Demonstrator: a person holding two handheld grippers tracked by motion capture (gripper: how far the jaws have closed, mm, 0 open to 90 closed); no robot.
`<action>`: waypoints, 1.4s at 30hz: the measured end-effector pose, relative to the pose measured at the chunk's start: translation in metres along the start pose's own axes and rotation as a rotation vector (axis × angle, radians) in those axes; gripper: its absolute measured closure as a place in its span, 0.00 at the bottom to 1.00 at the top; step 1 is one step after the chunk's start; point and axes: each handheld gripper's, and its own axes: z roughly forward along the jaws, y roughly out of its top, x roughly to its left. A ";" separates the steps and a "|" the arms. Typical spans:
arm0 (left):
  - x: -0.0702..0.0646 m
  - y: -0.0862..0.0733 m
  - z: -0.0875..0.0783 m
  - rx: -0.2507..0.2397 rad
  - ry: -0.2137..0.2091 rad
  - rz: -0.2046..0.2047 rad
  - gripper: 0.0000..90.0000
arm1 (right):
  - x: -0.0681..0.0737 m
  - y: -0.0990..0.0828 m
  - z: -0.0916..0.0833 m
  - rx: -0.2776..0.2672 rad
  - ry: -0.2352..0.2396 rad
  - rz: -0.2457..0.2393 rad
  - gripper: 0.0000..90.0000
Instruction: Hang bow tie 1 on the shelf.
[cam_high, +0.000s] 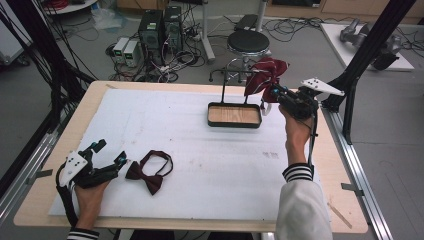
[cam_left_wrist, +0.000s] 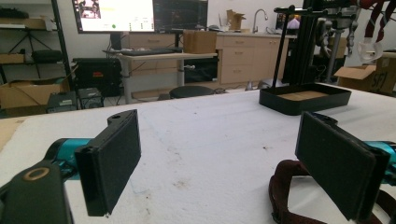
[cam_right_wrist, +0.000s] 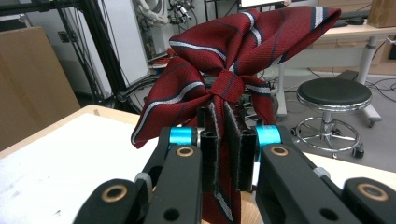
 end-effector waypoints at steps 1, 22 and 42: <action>0.000 0.000 0.000 0.001 0.000 0.000 0.16 | -0.002 0.001 0.003 -0.008 -0.002 0.006 0.94; 0.000 0.000 0.000 0.004 0.005 0.002 0.16 | -0.019 -0.009 0.039 0.073 0.023 0.045 0.94; 0.000 0.000 0.000 0.003 0.004 0.002 0.16 | -0.018 -0.020 0.047 0.144 0.002 0.065 0.94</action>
